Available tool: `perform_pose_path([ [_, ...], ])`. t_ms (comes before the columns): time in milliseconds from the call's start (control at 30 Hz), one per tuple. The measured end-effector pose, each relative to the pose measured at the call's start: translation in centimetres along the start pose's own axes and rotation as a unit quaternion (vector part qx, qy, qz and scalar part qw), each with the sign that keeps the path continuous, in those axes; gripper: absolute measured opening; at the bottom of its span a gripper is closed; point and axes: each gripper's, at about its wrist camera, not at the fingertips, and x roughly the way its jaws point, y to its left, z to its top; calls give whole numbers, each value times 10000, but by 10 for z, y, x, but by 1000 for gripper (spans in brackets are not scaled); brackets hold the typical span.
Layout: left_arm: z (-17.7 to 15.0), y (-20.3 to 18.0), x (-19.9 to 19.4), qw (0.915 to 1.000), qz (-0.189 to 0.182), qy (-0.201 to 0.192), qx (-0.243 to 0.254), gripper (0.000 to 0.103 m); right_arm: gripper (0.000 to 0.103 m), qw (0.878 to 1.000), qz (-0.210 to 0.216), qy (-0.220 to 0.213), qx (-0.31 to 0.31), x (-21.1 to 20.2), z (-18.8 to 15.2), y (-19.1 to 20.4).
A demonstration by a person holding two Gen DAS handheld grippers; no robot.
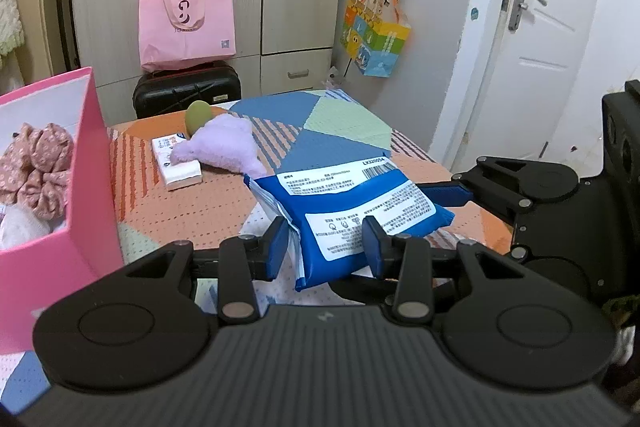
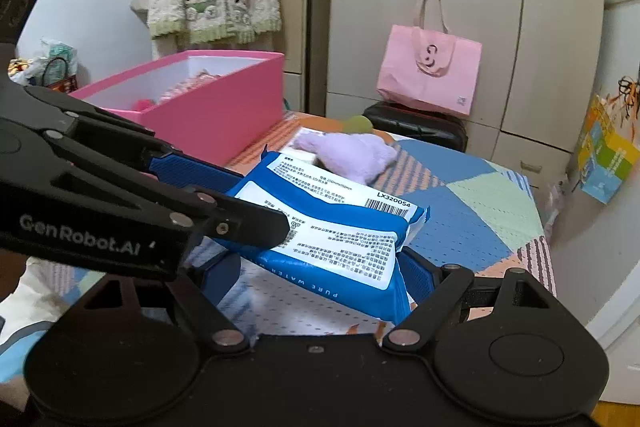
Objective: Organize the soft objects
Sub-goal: 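Lift the wipes pack with the left tool and carry it over the pink box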
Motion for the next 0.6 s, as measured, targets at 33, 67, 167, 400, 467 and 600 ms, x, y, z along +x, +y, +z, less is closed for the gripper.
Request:
perform_pose_path([
  [33,-1,1,-4,10000,-23,-10,2,37,88,10000,27,-14,-19,-3,1,3],
  [67,-1,2,-10,10000,-47,-29,-5,37,88,10000,57,-29,-31,-6,2,6],
  [167,-3,6,-25,10000,-48,-57,-14,37,88,9998,165,-69,-85,-16,6,15],
  [400,-4,23,-58,9999,30,70,-93,37,88,9984,468,-84,-297,-34,19,44],
  [467,-6,29,-66,9997,48,162,-196,38,88,9977,571,-93,-358,-38,26,51],
  [600,-10,45,-87,9990,56,105,-440,37,88,9958,691,-166,-582,-43,39,70],
])
